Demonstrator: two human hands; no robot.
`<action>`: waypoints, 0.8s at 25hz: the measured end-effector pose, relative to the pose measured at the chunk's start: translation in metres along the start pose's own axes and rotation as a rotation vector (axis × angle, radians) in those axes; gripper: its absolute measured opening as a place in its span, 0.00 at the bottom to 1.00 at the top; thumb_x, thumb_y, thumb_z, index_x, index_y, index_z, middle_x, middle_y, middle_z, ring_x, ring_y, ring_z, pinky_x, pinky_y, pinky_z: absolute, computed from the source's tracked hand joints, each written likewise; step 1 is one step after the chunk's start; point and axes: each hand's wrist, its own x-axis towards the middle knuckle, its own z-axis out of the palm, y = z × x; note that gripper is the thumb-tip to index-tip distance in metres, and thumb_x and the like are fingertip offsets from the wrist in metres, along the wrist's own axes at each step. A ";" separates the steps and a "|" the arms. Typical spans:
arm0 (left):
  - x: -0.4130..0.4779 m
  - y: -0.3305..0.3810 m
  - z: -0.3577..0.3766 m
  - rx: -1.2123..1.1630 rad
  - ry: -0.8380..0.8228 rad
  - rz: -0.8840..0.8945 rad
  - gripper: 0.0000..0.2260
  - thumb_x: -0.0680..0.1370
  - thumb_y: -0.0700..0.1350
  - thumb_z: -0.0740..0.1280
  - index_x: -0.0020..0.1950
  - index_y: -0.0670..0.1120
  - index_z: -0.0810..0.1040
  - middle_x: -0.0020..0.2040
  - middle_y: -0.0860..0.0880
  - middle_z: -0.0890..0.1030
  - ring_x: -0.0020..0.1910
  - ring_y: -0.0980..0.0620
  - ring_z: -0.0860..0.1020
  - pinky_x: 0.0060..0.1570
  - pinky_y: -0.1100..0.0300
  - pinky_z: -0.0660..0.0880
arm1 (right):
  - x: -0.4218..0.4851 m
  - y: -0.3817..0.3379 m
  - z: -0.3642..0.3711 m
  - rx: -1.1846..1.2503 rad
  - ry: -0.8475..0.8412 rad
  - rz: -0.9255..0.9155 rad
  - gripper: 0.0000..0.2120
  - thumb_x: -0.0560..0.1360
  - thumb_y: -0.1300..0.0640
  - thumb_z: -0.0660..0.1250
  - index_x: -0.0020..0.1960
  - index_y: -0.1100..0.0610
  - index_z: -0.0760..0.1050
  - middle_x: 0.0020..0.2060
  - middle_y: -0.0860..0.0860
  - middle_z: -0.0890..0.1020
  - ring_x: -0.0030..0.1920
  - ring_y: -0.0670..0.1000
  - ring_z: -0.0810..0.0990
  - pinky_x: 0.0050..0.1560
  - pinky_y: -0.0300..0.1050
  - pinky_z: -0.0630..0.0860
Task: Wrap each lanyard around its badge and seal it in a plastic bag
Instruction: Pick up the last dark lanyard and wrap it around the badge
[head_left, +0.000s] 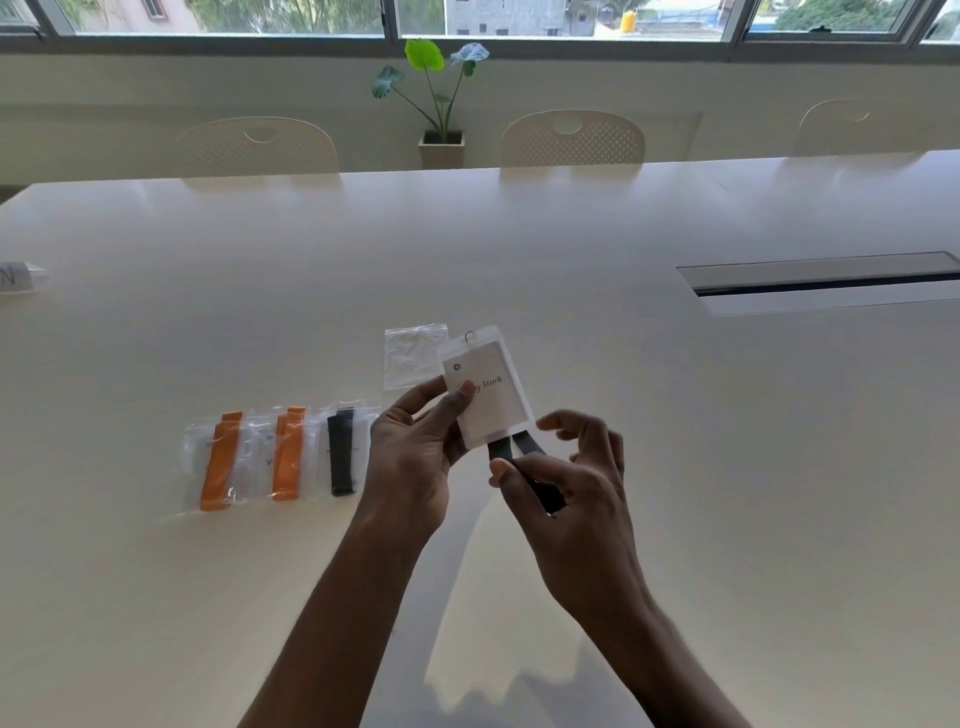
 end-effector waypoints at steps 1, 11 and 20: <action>0.000 0.001 0.000 0.017 -0.008 0.014 0.20 0.69 0.43 0.76 0.61 0.43 0.82 0.49 0.43 0.89 0.50 0.44 0.88 0.51 0.45 0.86 | 0.002 -0.001 -0.002 0.002 -0.010 -0.014 0.13 0.78 0.42 0.70 0.42 0.47 0.87 0.66 0.42 0.71 0.71 0.43 0.63 0.61 0.29 0.67; -0.013 -0.005 0.003 0.308 -0.172 0.114 0.19 0.70 0.51 0.75 0.59 0.46 0.84 0.54 0.43 0.89 0.55 0.41 0.87 0.55 0.47 0.83 | 0.037 0.004 -0.027 0.462 -0.140 -0.096 0.18 0.76 0.71 0.62 0.54 0.58 0.87 0.54 0.46 0.86 0.59 0.49 0.84 0.57 0.37 0.79; -0.027 -0.012 0.002 0.328 -0.298 0.002 0.21 0.71 0.51 0.75 0.61 0.45 0.84 0.53 0.42 0.89 0.52 0.45 0.88 0.44 0.61 0.83 | 0.089 0.016 -0.042 0.233 0.017 -0.131 0.11 0.75 0.64 0.77 0.56 0.54 0.88 0.49 0.44 0.88 0.52 0.45 0.85 0.59 0.43 0.81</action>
